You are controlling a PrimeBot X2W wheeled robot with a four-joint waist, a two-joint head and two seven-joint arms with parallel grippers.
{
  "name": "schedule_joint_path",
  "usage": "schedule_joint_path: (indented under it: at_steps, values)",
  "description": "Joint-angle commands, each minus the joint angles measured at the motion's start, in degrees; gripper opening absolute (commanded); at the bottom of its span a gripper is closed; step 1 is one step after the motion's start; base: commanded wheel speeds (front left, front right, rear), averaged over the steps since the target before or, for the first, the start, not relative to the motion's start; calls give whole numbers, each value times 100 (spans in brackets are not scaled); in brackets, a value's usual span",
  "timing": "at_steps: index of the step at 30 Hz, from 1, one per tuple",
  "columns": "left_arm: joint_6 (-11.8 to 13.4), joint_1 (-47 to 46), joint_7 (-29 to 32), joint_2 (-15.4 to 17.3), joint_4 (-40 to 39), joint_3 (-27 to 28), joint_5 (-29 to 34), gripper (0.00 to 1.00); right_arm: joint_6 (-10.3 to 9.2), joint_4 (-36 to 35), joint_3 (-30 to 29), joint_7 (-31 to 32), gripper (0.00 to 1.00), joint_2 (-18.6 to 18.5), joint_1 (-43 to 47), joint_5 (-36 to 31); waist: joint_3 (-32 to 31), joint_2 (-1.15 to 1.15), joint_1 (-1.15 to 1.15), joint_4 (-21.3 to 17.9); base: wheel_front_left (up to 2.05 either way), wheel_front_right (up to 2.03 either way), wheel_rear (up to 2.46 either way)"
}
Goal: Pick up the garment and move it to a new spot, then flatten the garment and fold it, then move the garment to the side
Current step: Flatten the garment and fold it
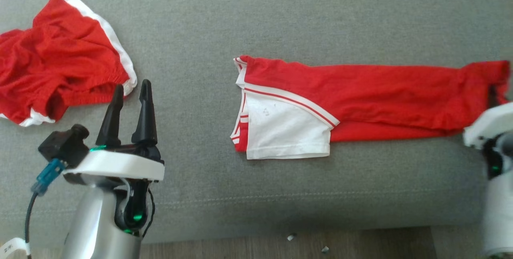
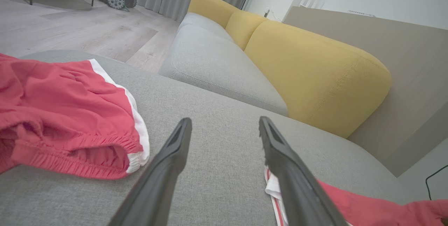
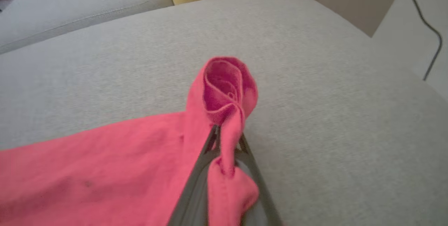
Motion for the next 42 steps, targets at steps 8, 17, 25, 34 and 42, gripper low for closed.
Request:
schedule_joint_path:
  at_steps: [8,17,25,34,42]
  values:
    - [20,-8,-70,56,-92,159,-93,100,35,-1033,1107,424,0,557,-37,840,-247,0,0,-88,0,0,0]
    - [53,21,-70,56,-93,75,-129,100,35,-2432,2352,1157,0,873,401,2056,-291,0,0,-35,0,0,0]
    - [59,-11,-70,56,-61,-7,-176,100,35,-2723,3695,1146,0,883,699,3448,-267,0,0,123,0,0,0]
    - [102,-87,-70,55,-73,-169,-313,100,35,-1793,4442,513,0,884,307,4123,-20,0,0,398,0,0,0]
    - [118,-113,-70,55,34,-225,-295,100,35,-801,5075,-174,0,884,-110,4840,40,0,0,540,0,0,0]
